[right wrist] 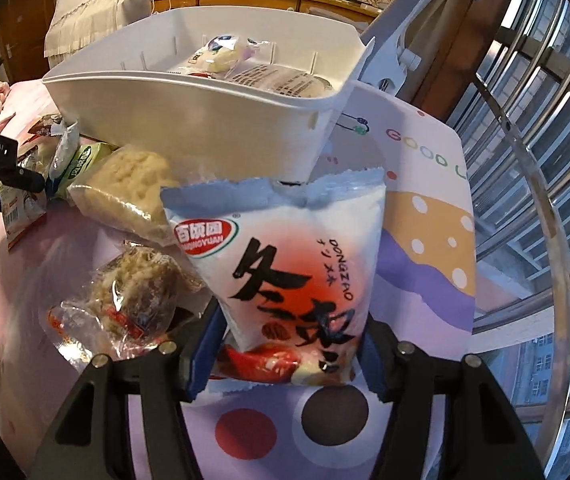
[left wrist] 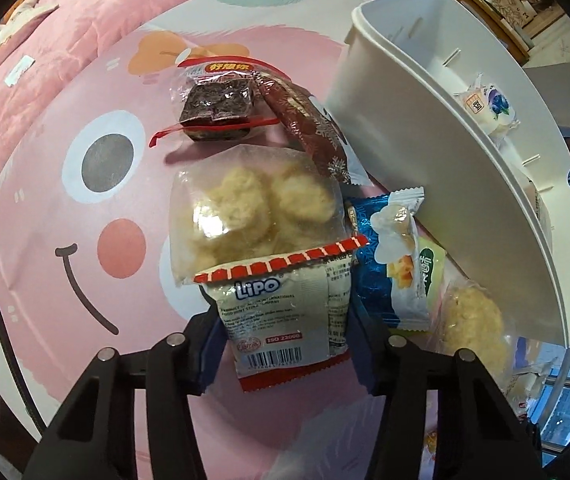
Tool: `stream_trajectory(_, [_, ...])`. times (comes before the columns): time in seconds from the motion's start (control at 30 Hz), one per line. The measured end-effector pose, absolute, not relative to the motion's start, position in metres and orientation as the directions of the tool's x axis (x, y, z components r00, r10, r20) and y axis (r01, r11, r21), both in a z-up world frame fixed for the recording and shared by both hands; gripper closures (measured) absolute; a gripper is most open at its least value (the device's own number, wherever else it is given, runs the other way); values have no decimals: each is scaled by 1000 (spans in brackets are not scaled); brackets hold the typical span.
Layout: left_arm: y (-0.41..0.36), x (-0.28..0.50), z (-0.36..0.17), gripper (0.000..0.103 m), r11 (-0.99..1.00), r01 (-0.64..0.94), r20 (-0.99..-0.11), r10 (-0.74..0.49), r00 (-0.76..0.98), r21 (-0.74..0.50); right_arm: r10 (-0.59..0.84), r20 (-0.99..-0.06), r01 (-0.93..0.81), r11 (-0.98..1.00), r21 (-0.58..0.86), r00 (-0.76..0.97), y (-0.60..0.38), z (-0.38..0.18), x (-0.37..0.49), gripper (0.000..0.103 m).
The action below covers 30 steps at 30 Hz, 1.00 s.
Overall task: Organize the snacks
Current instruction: 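Carry the LIPO pack and candy bag into the white tray and open both grippers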
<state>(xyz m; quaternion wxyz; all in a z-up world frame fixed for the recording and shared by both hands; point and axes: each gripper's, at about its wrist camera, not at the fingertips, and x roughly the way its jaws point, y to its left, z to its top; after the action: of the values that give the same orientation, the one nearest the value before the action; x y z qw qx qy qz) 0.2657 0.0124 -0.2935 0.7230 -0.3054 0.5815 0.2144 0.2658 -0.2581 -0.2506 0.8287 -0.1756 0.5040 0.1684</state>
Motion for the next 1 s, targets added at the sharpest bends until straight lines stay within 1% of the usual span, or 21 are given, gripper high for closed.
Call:
stream_trajectory(0.1, [13,263,-292,55,725,-658,-969,-57,240,-205,113,-905,-441,893,-88,409,-259,-249,266,48])
stream_trajectory(0.23, [17,253,-284,55,741,-636,-965,-65,254,-217,101,-912,-432,898,-89,398,-259,-247,264,50])
stream_trajectory(0.43, [20,236,-270,55,774,-596,-968,-87,236,-215,99,-920,-350,936,-44,379,-268,-240,261,52])
stream_trajectory(0.63, [28,224,-243,55,828,-542,-976,-27,215,-142,127,-917,-270,963,22,378,-280,-224,260,52])
stream_trajectory(0.83, [48,232,-208,55,876,-469,-971,8,240,-109,119,-892,-240,971,12,436,-283,-193,266,52])
stream_trajectory(1.0, [59,258,-177,55,917,-389,-956,29,291,-91,105,-862,-195,981,7,496,-280,-164,280,52])
